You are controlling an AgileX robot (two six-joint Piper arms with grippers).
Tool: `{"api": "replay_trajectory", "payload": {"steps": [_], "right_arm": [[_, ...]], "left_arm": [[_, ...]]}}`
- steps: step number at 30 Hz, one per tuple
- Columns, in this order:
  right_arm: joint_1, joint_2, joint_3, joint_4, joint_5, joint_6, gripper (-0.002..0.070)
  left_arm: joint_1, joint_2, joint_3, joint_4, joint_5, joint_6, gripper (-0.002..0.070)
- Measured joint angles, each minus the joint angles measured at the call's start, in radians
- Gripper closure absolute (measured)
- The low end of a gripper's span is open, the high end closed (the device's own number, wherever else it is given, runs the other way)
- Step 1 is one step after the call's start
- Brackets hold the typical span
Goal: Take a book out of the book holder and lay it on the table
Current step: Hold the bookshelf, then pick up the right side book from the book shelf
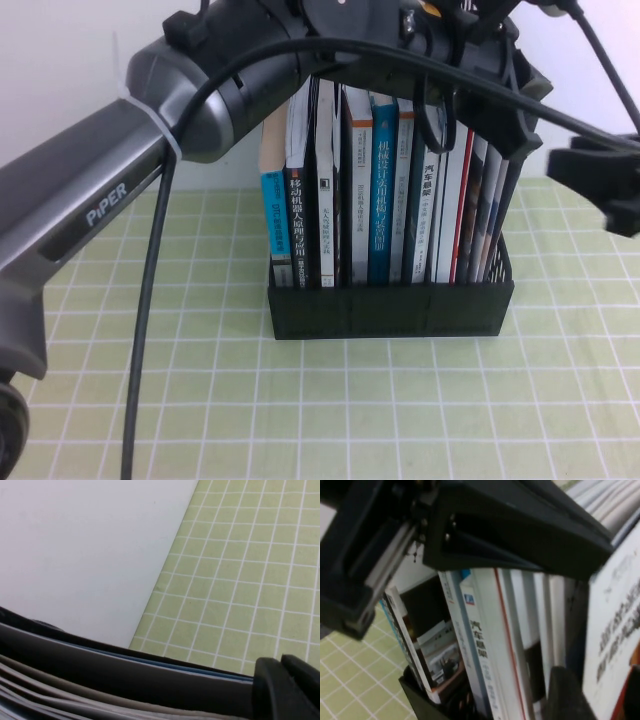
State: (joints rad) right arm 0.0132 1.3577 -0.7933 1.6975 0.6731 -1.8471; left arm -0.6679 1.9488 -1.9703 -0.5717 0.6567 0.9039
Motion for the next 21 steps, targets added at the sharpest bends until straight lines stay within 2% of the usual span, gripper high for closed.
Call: {"api": "replay_trajectory", "payload": {"steps": [7,17,19,21], "right_arm": [[0.146,0.080,-0.103,0.004,-0.246,0.011,0.0408],[0.166,0.304,-0.179,0.014,-0.348,0.021,0.0410],[0.166,0.332,-0.197,0.027,-0.316,0.016,0.0432],[0.166,0.357,-0.209,0.037,-0.283,0.008,0.0509]], "left_arm": [[0.000,-0.002,0.000,0.013,-0.004,0.000,0.0678],[0.000,-0.002,0.000,0.020,-0.006,0.000,0.0678],[0.000,-0.002,0.000,0.022,-0.006,0.000,0.0678],[0.000,-0.002,0.000,0.028,-0.008,0.000,0.0678]]}}
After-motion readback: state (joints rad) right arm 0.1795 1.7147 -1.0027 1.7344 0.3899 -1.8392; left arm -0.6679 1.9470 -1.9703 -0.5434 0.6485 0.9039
